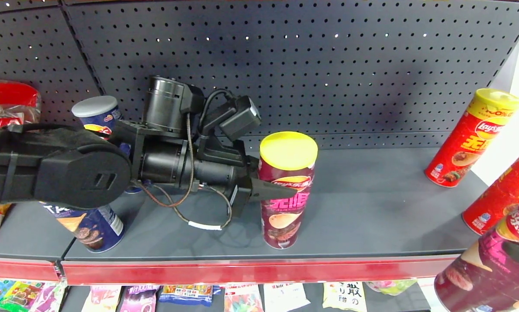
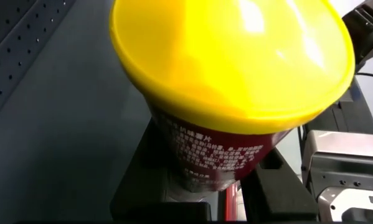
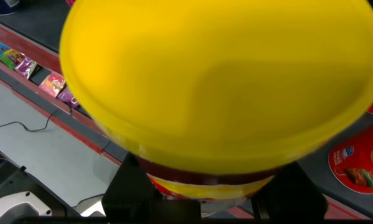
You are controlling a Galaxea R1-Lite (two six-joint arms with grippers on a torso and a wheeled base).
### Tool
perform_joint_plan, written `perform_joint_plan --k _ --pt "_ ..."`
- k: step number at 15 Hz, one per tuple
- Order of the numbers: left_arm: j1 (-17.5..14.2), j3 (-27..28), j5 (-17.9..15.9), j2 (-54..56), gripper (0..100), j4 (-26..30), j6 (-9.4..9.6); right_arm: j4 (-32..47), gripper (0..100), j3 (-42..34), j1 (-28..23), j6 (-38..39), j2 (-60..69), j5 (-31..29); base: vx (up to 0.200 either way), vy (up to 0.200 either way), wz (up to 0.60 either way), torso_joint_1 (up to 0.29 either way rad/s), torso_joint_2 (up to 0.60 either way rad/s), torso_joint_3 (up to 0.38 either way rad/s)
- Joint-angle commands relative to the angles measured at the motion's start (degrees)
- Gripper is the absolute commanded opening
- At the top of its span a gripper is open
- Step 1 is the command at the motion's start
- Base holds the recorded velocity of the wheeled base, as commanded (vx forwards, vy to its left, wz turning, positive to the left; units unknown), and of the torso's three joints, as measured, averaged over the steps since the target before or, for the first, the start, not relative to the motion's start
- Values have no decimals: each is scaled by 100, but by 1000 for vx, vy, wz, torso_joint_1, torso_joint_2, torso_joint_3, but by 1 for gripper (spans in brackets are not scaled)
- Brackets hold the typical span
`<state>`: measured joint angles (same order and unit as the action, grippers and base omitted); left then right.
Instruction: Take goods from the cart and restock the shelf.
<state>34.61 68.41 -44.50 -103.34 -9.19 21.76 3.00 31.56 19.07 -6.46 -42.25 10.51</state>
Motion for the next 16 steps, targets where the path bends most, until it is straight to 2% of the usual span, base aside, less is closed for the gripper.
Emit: perform_joint_plan --k 1,5,8,10,11,16 --pt "2 -47 2 51 0 23 -14 -1 0 -10 1 -4 -2 4 0 0 0 0 0 0" --pt "20 -30 -42 16 0 14 -67 -1 0 -1 1 -4 -11 -5 0 0 0 0 0 0" --pt "11 -12 -94 -81 0 -223 -137 -1 0 -1 1 -4 -2 -5 0 0 0 0 0 0" --pt "46 -3 -94 -90 0 -373 -365 -1 0 -1 1 -4 -11 -5 0 0 0 0 0 0" --pt "46 -12 -103 -90 0 -399 -392 -1 0 -1 1 -4 -2 -5 0 0 0 0 0 0" --pt "169 -65 -165 -90 0 -399 -383 -1 0 -1 1 -4 -11 -5 0 0 0 0 0 0"
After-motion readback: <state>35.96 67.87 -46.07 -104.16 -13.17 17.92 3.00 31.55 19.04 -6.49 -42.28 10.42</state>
